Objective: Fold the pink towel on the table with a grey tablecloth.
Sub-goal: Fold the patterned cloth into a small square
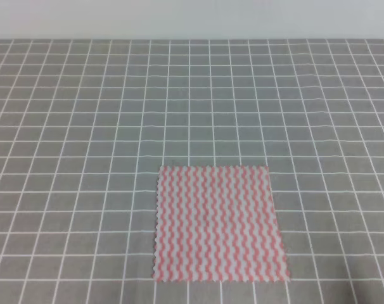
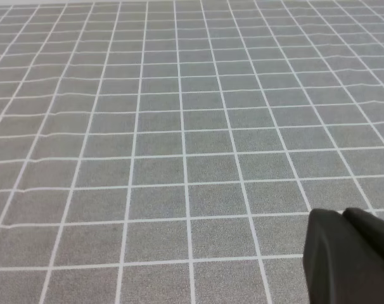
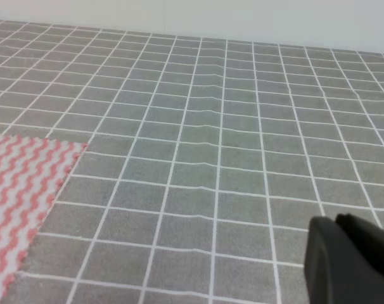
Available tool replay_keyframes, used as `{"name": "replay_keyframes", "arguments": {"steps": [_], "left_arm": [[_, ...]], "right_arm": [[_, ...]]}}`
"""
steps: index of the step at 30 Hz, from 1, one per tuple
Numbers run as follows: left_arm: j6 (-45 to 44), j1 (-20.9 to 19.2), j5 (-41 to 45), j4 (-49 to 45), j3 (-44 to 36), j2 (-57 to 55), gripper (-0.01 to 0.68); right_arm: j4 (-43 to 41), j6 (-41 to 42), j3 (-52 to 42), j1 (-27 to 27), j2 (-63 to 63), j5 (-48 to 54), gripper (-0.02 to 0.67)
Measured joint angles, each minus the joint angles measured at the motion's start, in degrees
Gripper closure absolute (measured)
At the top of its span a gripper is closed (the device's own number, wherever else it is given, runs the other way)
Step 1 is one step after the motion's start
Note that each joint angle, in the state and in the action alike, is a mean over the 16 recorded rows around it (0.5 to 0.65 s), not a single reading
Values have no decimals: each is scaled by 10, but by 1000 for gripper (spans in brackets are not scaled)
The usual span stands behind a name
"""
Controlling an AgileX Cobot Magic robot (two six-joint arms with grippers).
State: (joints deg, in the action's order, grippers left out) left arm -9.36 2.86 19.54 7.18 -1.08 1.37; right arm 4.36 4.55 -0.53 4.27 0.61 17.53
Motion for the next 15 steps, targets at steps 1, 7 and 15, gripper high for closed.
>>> {"name": "replay_keyframes", "arguments": {"steps": [1,7,15], "left_arm": [[0,0,1,0,1,-1,675],[0,0,2,0,3,-2,675],[0,0,1,0,4,-3,675]], "right_arm": [[0,0,-1,0,1,-1,665],[0,0,-4,0,3,-3,665],[-1,0,-7,1,7,-5,665]]}}
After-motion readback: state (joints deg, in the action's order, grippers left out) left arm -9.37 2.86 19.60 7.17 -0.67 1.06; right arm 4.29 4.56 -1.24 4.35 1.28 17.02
